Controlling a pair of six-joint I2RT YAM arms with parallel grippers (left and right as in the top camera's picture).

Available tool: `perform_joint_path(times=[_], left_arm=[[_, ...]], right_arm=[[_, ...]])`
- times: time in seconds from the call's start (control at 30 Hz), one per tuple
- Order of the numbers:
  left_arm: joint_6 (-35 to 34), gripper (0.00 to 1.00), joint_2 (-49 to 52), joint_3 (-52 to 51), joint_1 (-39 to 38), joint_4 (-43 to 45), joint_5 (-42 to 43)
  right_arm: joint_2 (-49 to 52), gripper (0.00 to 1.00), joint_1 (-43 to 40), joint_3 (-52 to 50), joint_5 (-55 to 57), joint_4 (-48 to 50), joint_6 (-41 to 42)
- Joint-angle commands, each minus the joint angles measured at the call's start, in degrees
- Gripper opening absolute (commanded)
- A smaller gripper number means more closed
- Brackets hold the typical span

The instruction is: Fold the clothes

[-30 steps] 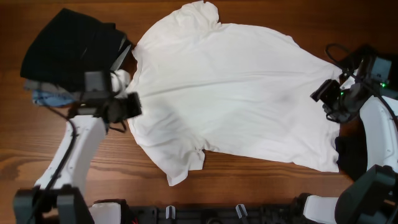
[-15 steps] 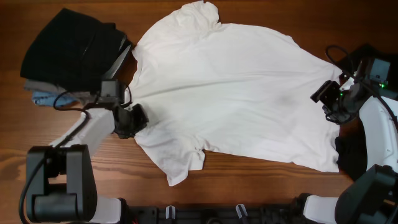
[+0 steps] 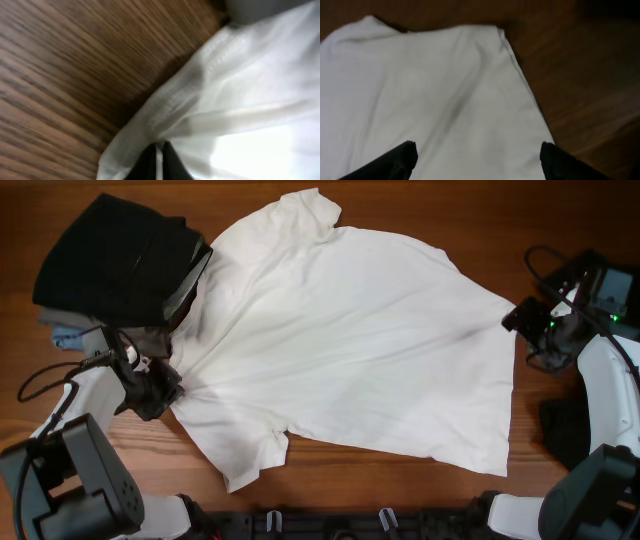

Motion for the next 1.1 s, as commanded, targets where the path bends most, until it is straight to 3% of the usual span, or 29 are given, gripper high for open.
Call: perform_joint_path(times=[0.0, 0.27, 0.33, 0.43, 0.53, 0.6, 0.63, 0.67, 0.7, 0.77, 0.93, 1.07], left_arm=[[6.1, 0.14, -2.4, -2.4, -0.8, -1.0, 1.2], [9.9, 0.18, -16.3, -1.9, -5.4, -1.3, 6.9], [10.3, 0.21, -20.7, -1.9, -7.4, -1.6, 7.1], [10.3, 0.32, -26.7, -1.9, -11.1, -2.3, 7.1], [10.3, 0.42, -30.1, -1.9, -14.3, -2.8, 7.1], [10.3, 0.39, -31.3, -1.9, -17.2, -2.7, 7.0], [10.3, 0.37, -31.2, -1.9, -18.2, -2.6, 6.8], [10.3, 0.35, -31.0, -1.9, -19.1, -2.6, 6.6], [10.3, 0.28, -30.7, -1.9, -20.2, -2.6, 6.6], [10.3, 0.18, -30.0, -1.9, -22.1, -2.4, 6.6], [10.2, 0.15, -29.4, -1.9, -23.9, -1.4, 6.4], [10.2, 0.16, -29.4, -1.9, -24.2, -2.1, 6.4]], right_arm=[[-1.0, 0.83, 0.1, -0.6, -1.5, 4.1, -6.0], [0.6, 0.74, 0.2, -0.6, -6.4, 15.8, -8.6], [0.8, 0.83, 0.2, -0.6, -9.5, 14.4, -8.1], [0.8, 0.87, 0.0, -0.6, -9.7, 8.5, -3.5], [0.8, 0.91, 0.0, -0.6, -9.2, 6.4, -4.0], [0.8, 0.84, 0.0, -0.6, -9.4, 5.9, -3.0], [0.9, 0.75, 0.1, -0.6, -10.0, 5.5, -2.5], [1.2, 0.64, 0.2, -0.6, -11.1, 5.1, -2.7], [1.7, 0.36, 0.7, -0.6, -12.8, 4.3, -2.7], [3.3, 0.15, 2.5, -1.4, -14.2, 3.1, -3.0], [8.1, 0.04, 5.7, -6.2, -7.9, 8.6, 0.8], [14.3, 0.04, 5.7, -7.8, -8.0, 19.0, 3.8]])
